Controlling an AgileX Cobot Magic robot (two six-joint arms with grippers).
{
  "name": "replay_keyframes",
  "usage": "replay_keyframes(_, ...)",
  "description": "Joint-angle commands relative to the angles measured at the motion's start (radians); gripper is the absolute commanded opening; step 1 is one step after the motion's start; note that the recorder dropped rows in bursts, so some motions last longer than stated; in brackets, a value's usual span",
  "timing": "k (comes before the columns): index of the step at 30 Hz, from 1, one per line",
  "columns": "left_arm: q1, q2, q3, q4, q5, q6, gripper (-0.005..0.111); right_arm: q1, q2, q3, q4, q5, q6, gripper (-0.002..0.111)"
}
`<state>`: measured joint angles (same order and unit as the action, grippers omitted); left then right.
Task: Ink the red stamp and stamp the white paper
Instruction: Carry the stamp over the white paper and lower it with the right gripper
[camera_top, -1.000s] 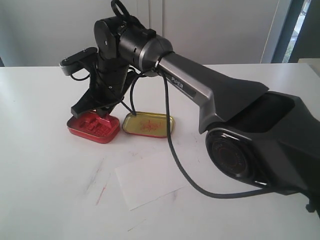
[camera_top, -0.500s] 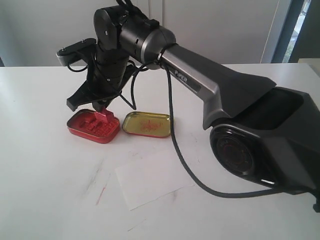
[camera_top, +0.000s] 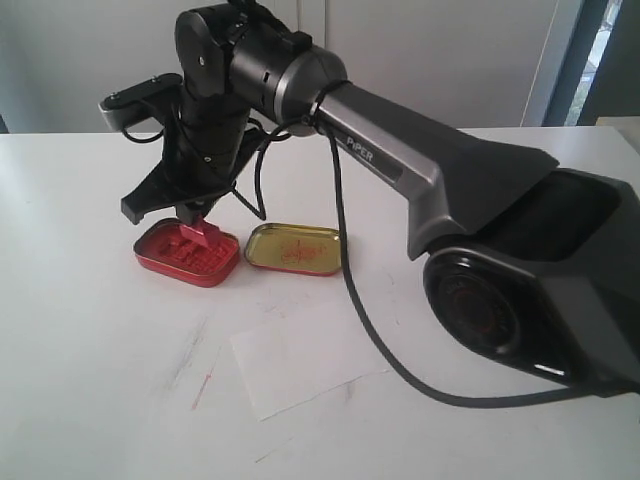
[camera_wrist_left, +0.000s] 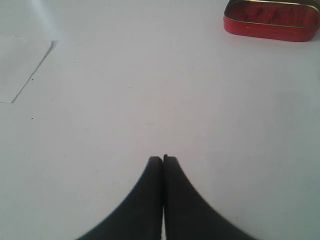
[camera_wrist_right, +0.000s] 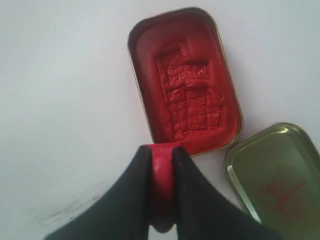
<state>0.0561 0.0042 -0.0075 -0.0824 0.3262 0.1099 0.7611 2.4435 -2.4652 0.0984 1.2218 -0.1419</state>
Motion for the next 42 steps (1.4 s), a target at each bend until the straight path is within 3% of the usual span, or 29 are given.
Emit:
replay_keyframes(1,0.002,-0.004,0.007,-0.003,0.011,0.000,0.000,-0.004,-0.068,0.086,-0.010,-0.001,-0.008,0.000)
replay_keyframes(8,0.002,-0.004,0.007,-0.003,0.011,0.000,0.000,-0.004,-0.182,0.283,-0.024,-0.005,-0.011,0.000)
replay_keyframes(27,0.002,-0.004,0.007,-0.003,0.011,0.000,0.000,-0.004,-0.547,1.005,-0.025,-0.491,0.064,0.000)
replay_keyframes(42,0.002,-0.004,0.007,-0.003,0.011,0.000,0.000,-0.025,-0.639,1.304,-0.025,-0.711,0.102,0.000)
